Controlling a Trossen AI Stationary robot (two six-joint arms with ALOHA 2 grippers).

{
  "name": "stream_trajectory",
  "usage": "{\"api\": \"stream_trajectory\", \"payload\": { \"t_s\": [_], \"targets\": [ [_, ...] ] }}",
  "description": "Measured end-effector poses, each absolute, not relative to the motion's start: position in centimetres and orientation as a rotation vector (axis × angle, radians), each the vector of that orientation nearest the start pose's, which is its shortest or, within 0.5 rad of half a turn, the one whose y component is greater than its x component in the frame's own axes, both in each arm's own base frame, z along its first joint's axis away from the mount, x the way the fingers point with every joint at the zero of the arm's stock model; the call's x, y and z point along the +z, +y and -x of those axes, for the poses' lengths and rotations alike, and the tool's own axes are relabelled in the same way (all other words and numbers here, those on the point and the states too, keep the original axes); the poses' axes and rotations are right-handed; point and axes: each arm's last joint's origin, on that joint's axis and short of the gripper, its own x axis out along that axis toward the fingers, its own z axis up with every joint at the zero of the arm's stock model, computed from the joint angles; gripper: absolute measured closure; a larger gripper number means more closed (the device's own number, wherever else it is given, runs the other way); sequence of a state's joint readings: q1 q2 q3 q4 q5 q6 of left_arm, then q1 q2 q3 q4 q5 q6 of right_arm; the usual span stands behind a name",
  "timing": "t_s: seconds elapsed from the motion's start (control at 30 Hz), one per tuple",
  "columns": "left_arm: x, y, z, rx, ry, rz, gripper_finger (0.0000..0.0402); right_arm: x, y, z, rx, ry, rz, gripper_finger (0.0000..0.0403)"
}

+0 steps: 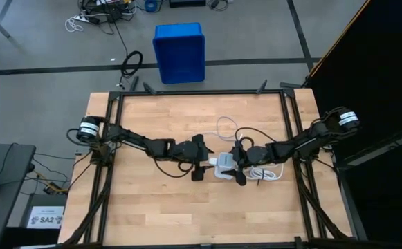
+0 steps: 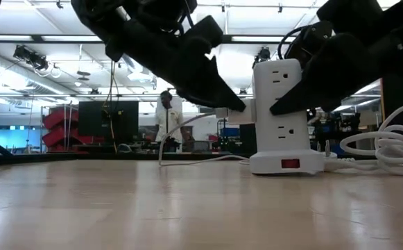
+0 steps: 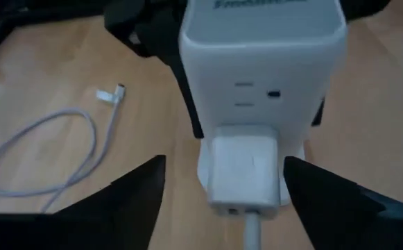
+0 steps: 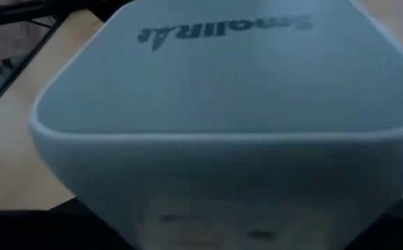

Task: Insert USB
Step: Remove the white charger adapter from the white outlet extension, then remove the white usb cable from the white charger adapter

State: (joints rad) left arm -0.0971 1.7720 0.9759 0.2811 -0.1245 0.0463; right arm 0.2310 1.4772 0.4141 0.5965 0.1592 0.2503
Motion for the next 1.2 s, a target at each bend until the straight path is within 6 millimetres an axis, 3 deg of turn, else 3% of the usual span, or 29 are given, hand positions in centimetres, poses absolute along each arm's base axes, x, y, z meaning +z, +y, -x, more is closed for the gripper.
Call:
{"api": "stream_trajectory", "payload": {
  "t_s": [0.2, 0.4, 0.7, 1.03, 1.2],
  "targets": [
    [18.1, -3.1, -37.1, -0.049, 0.507, -0.061, 0.0228, 14.0, 5.3, -24.6, 0.016, 0.46, -0.13, 0.0136],
    [17.9, -2.9, -37.2, -0.077, 0.509, -0.038, 0.0268, 14.0, 5.4, -24.6, 0.021, 0.459, -0.133, 0.0134],
    [18.2, -2.7, -36.8, -0.053, 0.536, -0.044, 0.0277, 14.0, 5.4, -24.6, 0.003, 0.461, -0.139, 0.0133],
    [19.9, -2.1, -34.2, 0.066, 0.691, -0.098, 0.0278, 13.8, 5.4, -24.5, -0.004, 0.478, -0.119, 0.0136],
    [21.2, -2.5, -33.4, 0.091, 0.682, -0.121, 0.0278, 14.2, 5.4, -24.3, 0.007, 0.475, -0.147, 0.0094]
  ]
}}
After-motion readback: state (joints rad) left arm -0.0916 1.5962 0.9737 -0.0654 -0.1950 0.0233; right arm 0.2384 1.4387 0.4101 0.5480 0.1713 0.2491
